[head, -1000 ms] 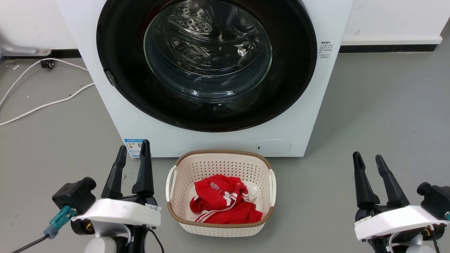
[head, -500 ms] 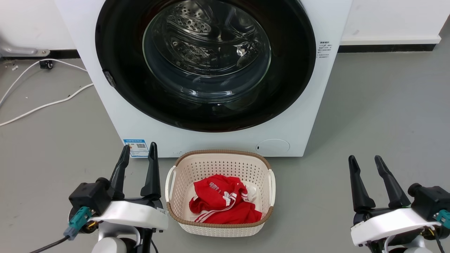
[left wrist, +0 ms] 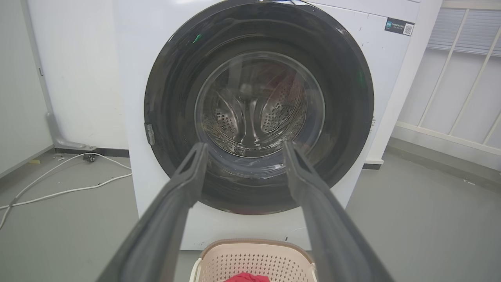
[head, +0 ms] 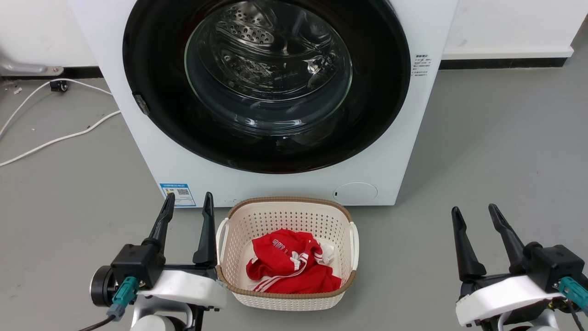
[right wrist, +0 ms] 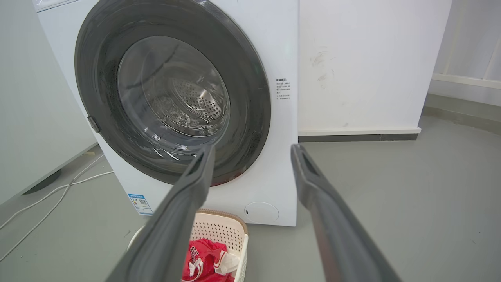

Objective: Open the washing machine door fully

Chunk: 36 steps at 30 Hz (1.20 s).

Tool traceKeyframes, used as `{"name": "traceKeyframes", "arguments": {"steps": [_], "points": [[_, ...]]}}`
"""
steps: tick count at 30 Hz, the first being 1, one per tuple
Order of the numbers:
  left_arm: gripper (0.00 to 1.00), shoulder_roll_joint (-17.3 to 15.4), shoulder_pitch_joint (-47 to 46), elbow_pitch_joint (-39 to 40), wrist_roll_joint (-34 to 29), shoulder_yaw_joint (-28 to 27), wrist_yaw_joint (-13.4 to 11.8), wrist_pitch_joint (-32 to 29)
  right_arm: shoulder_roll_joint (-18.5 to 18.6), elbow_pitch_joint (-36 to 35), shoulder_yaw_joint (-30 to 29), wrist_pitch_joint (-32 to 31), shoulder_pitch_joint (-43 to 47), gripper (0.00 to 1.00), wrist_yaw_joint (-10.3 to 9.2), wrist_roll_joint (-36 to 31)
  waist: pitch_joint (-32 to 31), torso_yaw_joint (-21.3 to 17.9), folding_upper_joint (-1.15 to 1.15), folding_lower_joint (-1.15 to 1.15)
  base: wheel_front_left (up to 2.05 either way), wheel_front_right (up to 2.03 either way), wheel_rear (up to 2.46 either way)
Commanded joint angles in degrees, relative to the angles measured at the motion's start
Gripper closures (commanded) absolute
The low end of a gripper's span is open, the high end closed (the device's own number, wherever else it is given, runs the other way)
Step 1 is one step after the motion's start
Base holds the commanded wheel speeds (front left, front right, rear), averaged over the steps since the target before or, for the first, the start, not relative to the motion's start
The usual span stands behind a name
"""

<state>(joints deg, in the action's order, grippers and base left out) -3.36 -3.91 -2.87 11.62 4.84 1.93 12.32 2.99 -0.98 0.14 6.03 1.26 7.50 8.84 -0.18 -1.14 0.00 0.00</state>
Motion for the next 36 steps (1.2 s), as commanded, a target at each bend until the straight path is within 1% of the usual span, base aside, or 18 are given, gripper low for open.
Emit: {"name": "traceKeyframes", "arguments": {"steps": [1,15,25,36], "points": [[0.0,-0.3,0.3,0.2,-1.1,0.1,-0.3,0.5,-0.1,-0.6,0.1,0.2,0.1,0.0,-0.02,-1.0,0.0,0.0,0.0,0.0,0.0,0.0,0.0],[0.0,-0.3,1.3,0.5,-6.9,1.1,-1.4,2.0,-0.2,-0.9,1.0,0.9,0.5,0.0,-0.02,-5.3,0.1,0.2,0.0,0.0,0.0,0.0,0.0],[0.0,-0.1,1.5,0.4,-10.1,1.6,-1.6,3.0,-0.2,-1.2,1.3,1.5,1.0,0.0,-0.02,-8.2,0.0,0.2,0.0,0.0,0.0,0.0,0.0],[0.0,0.1,1.3,-0.2,-9.0,1.3,-1.5,2.9,-0.2,-0.3,1.2,1.5,0.6,0.0,-0.02,-6.8,0.1,0.1,0.0,0.0,0.0,0.0,0.0]]}}
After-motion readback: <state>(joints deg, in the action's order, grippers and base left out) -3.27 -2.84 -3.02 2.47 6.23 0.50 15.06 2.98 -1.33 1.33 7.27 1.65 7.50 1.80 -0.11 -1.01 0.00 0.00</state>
